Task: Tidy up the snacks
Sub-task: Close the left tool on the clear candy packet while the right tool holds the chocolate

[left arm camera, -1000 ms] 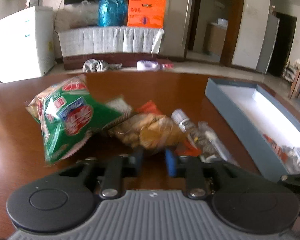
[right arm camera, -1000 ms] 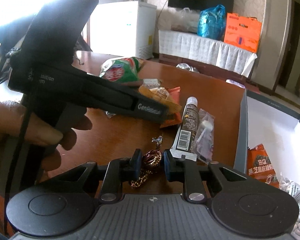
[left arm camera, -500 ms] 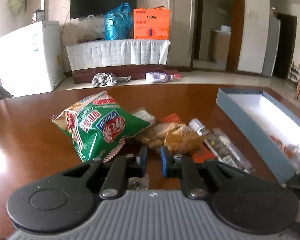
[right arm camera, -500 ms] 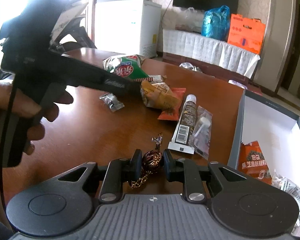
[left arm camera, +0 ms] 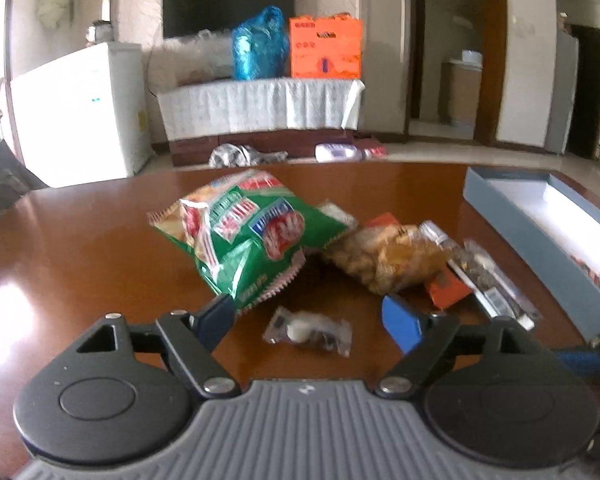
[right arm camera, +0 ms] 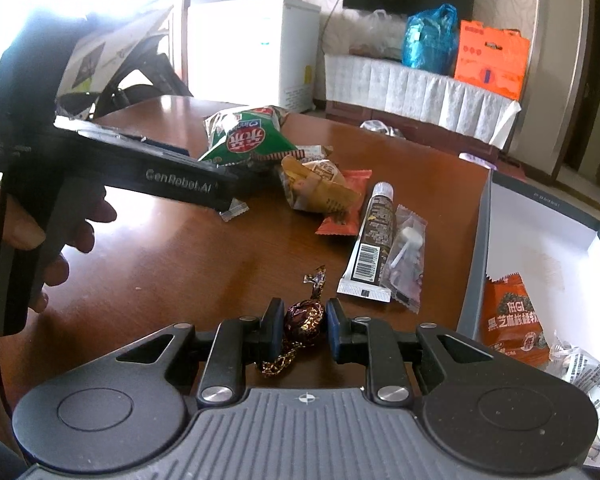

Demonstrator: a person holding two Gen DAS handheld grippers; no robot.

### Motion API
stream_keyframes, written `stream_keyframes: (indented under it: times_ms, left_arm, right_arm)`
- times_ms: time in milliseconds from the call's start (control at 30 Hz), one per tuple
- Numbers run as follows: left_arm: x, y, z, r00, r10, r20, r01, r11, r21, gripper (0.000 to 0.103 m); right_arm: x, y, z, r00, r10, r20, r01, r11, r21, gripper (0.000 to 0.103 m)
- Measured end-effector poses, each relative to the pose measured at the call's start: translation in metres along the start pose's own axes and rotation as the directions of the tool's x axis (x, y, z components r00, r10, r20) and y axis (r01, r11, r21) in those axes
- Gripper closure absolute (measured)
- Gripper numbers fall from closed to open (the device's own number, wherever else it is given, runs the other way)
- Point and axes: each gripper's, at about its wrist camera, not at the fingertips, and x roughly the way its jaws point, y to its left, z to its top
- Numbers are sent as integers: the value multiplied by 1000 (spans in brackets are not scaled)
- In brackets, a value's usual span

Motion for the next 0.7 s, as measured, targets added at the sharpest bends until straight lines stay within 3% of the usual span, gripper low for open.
stream_keyframes:
  times_ms: [233, 433, 500, 567, 700]
  left_arm:
    - [19, 1, -1, 995, -18, -96, 16, 1000, -27, 24]
    - [19, 4, -2, 995, -49, -87, 46, 998, -41, 40]
    - [20, 3, -2, 995, -53, -84, 50, 998, -36, 47]
    - [20, 1, -1, 995, -64, -78, 62, 998, -33, 62]
    - [19, 1, 0, 993, -90, -73, 88, 996, -32, 74]
  right_arm:
    - [1, 0, -1, 1000, -1, 1, 1, 1000, 1, 79]
    - [3, 2, -1, 1000, -6, 4, 6, 1000, -1, 79]
    - [3, 3, -2, 1000, -10, 6, 10, 1000, -9, 79]
    - [2, 5, -3, 1000, -14, 9, 14, 1000, -24, 79]
    - [1, 9, -4, 1000, -24, 16, 24, 999, -47, 79]
